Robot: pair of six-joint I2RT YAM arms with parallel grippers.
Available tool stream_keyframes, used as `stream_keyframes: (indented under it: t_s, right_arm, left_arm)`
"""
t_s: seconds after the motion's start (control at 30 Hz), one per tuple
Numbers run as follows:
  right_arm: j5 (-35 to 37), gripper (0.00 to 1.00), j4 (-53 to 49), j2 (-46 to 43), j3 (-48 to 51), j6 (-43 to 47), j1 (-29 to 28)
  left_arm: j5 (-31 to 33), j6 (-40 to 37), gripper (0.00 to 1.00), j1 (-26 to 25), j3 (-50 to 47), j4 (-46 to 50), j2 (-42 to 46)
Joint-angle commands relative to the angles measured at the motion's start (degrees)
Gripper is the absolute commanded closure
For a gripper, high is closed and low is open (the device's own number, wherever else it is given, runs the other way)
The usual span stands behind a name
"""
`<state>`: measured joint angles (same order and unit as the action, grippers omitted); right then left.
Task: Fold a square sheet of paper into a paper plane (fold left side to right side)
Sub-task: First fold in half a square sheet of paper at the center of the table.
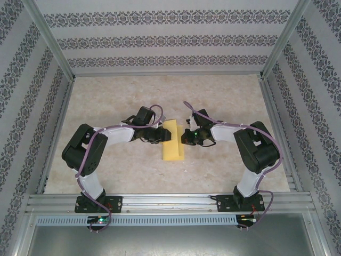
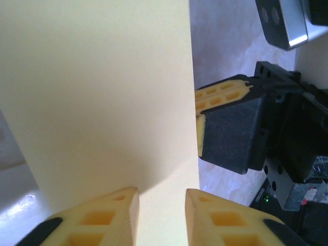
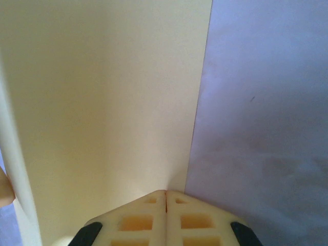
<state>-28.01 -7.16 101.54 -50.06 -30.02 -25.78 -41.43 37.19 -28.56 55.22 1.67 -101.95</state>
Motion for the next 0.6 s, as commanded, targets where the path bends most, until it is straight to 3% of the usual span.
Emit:
stream_keyframes:
  t_s: [0.0,0.3,0.47,0.57]
  right_arm:
    - [-0.1,1.0,-0.6,1.2,1.3,-0.3,-0.8]
    - [-1.2,1.0,1.4,-0.2,1.6,-1.1,-0.7]
    - [-1.9,1.0,3.3,-2.5,2.1,-1.9,-0.3]
    - [-2.2,0.95,4.7,-5.1,3.0,-2.2,0.8]
  left_arm:
    - [1.7,-1.6,0.77,-0.8,1.5,3.1,-0.9]
    - [2.4,-2.4,0.95,-0.9,2.1,4.9,-1.1]
    - [2.8,-2.8,0.99,-0.9,2.3,5.8,-1.0]
    - [2.8,-2.8,1.0,-0.9,2.4,5.8,-0.8]
